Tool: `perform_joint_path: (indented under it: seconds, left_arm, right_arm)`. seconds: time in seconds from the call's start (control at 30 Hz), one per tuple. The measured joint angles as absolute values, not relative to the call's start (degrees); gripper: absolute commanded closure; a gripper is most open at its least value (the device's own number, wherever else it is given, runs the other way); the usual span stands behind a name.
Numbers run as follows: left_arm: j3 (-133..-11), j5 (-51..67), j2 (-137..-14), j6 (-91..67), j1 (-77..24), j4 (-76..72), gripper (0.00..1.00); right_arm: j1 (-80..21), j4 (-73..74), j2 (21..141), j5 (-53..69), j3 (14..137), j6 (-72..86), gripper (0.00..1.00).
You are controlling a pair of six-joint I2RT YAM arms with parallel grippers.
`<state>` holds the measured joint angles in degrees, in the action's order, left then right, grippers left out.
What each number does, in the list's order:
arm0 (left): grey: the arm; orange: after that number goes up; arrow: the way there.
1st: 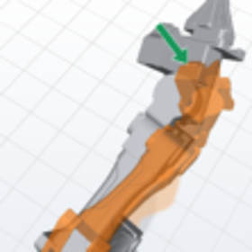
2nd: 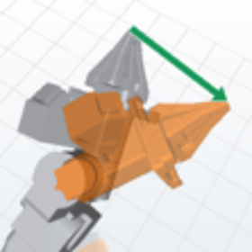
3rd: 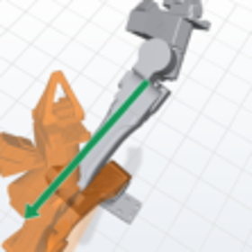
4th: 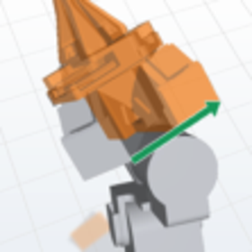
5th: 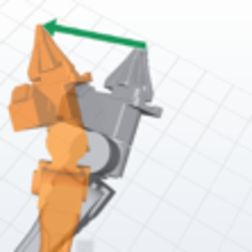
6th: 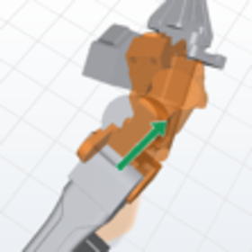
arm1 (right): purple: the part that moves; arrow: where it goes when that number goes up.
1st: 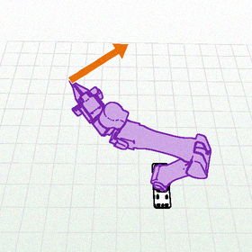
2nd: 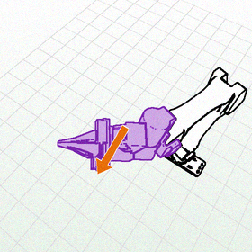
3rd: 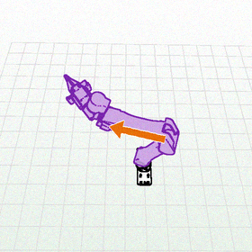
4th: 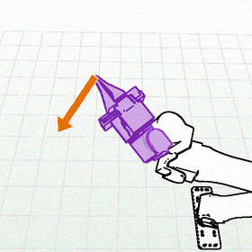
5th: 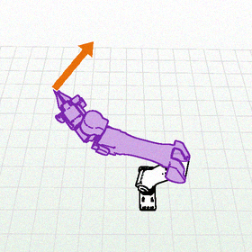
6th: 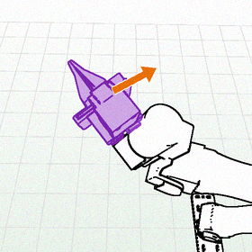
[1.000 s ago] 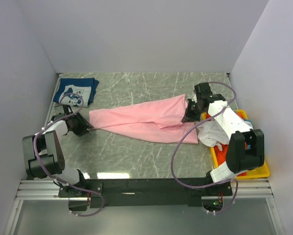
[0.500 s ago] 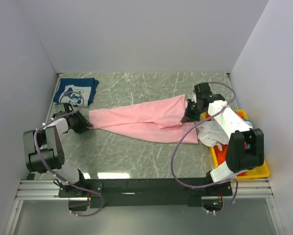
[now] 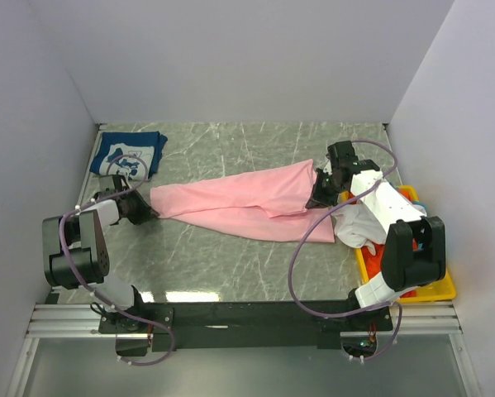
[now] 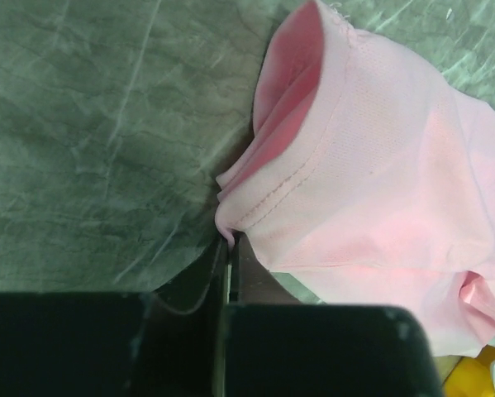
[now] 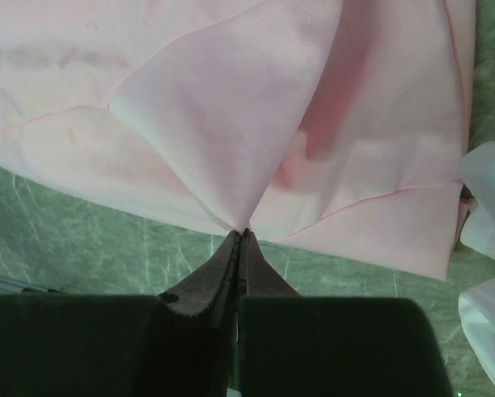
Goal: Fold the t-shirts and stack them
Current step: Flatten the tshirt out
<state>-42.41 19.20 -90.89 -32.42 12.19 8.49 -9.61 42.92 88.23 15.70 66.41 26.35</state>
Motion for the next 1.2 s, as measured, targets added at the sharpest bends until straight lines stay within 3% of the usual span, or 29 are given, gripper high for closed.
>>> perform_joint_path:
  seconds: [0.3, 0.6, 0.8, 1.2]
  left_arm:
    - [-45.19, 20.12, -90.78, -33.67, 12.16, 11.53, 1.00]
    - [-65.89, 20.08, -85.52, -39.07, 12.16, 14.48, 1.00]
    - [-71.13, 18.96, -74.89, -44.10, 12.01, 14.83, 1.00]
    - [-79.70, 5.61, -47.29, -48.88, 11.66, 9.34, 1.00]
  right_arm:
    - [-9.61, 45.43, 88.20, 15.62, 70.81, 26.61, 1.00]
    - [-9.61, 47.07, 85.86, 12.16, 90.91, 26.76, 1.00]
    - [-9.58, 40.84, 75.02, 6.63, 94.61, 26.59, 1.00]
    - [-9.61, 20.14, 52.36, 1.50, 96.66, 22.87, 1.00]
